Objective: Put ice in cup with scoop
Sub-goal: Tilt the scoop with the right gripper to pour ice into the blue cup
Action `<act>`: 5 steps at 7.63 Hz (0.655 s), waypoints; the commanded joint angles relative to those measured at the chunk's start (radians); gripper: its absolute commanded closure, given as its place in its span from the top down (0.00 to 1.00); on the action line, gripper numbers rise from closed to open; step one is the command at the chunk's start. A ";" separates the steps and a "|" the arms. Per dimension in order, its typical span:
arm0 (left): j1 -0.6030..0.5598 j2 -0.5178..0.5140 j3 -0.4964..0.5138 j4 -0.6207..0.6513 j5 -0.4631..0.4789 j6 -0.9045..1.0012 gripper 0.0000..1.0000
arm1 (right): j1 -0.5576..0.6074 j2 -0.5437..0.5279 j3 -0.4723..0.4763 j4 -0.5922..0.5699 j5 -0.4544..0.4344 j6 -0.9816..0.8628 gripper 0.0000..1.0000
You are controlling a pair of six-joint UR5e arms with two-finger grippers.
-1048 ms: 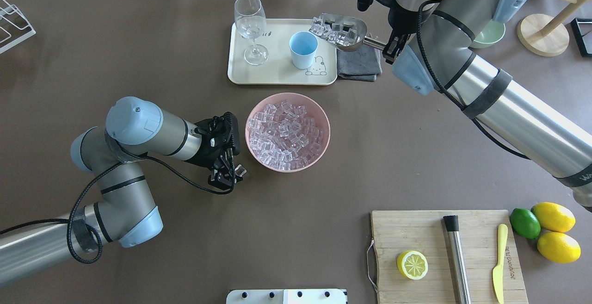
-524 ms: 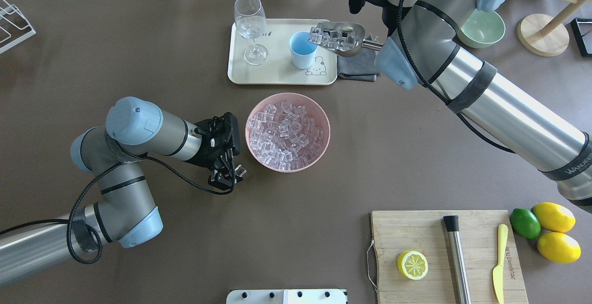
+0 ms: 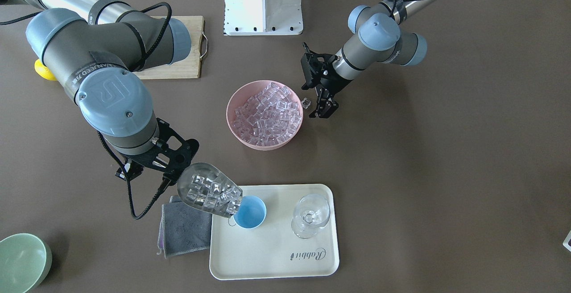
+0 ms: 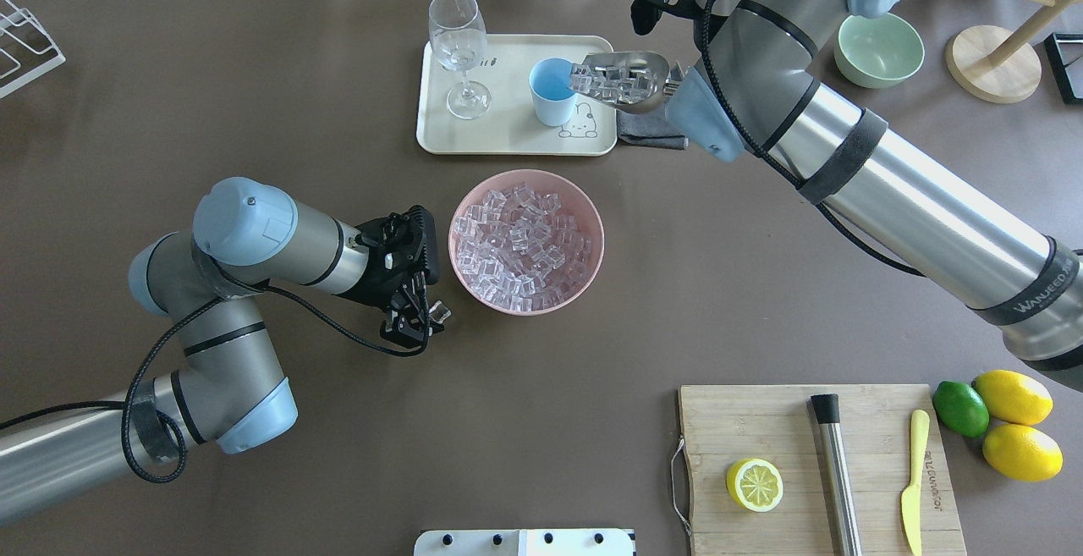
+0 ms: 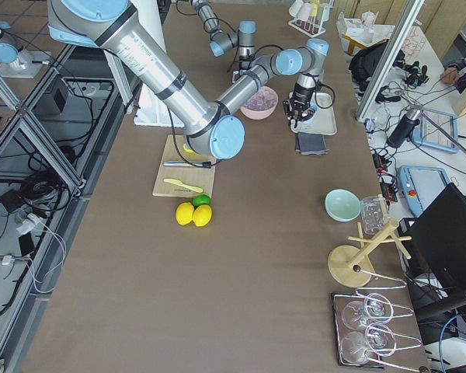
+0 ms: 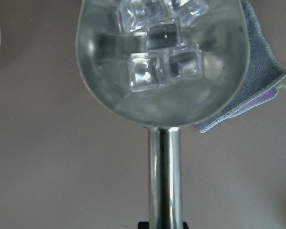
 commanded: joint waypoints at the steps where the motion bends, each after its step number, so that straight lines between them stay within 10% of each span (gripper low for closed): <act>1: 0.000 0.001 0.000 0.000 0.000 0.000 0.99 | -0.002 0.054 -0.033 -0.075 -0.032 -0.043 0.00; 5: 0.000 0.004 -0.005 0.000 0.000 0.000 0.99 | -0.005 0.104 -0.098 -0.108 -0.075 -0.068 0.00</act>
